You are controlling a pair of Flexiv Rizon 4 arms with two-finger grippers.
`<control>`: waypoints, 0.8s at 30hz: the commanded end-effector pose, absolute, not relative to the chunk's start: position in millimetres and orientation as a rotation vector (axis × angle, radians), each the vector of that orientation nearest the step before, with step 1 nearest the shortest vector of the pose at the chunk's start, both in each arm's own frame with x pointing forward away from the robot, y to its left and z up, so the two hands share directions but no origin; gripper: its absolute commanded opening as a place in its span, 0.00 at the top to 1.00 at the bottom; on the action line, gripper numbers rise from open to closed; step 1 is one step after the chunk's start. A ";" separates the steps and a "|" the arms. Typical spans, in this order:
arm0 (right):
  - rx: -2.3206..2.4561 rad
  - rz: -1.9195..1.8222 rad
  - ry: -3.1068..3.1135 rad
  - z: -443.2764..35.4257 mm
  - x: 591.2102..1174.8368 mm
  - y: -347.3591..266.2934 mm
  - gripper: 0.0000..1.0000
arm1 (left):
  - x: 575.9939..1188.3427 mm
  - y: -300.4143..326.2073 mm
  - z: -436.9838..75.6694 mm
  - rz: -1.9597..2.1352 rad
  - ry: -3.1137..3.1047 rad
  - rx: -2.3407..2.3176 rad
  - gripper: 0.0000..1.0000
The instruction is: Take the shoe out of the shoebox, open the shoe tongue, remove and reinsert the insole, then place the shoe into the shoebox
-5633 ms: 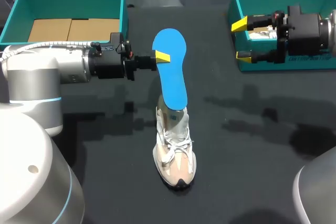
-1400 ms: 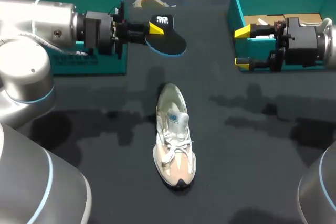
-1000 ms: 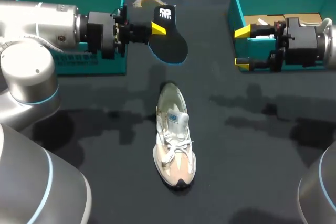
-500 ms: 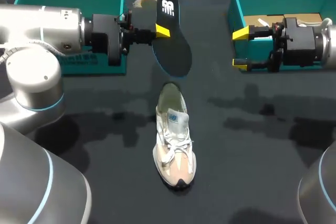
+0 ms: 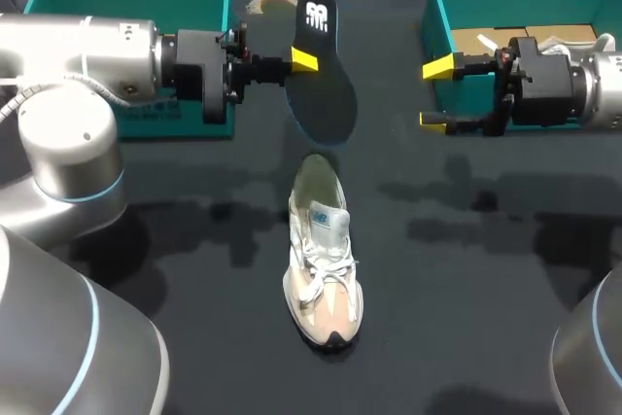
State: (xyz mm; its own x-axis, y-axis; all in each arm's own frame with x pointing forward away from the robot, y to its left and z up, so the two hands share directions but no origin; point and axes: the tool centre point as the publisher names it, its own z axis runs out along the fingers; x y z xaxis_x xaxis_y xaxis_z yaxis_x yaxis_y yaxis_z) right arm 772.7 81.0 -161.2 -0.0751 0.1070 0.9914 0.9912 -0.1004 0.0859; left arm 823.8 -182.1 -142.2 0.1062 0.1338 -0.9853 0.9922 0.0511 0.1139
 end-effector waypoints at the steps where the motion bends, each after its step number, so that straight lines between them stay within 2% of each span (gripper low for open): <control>1: -1.327 -1.295 -1.297 -161.0 772.5 81.5 0.00 | 824.8 -183.1 -142.5 -1.018 1.247 1.314 1.00; 18: -1.327 -1.295 -1.297 -161.0 772.5 81.5 0.00 | 826.0 -184.1 -143.8 -1.019 1.244 1.314 1.00; 24: -1.272 -1.288 -1.324 -156.2 770.0 101.7 0.00 | 831.8 -193.9 -150.8 -1.019 1.200 1.307 1.00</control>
State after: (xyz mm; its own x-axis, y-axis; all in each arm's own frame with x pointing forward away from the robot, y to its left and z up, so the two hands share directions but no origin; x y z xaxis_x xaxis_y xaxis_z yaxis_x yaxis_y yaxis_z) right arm 764.3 92.0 -156.2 -0.0970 0.0975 0.9905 0.9922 -0.0684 0.1039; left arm 826.5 -185.1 -143.5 0.1328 0.1140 -0.9846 0.9894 0.0437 0.1385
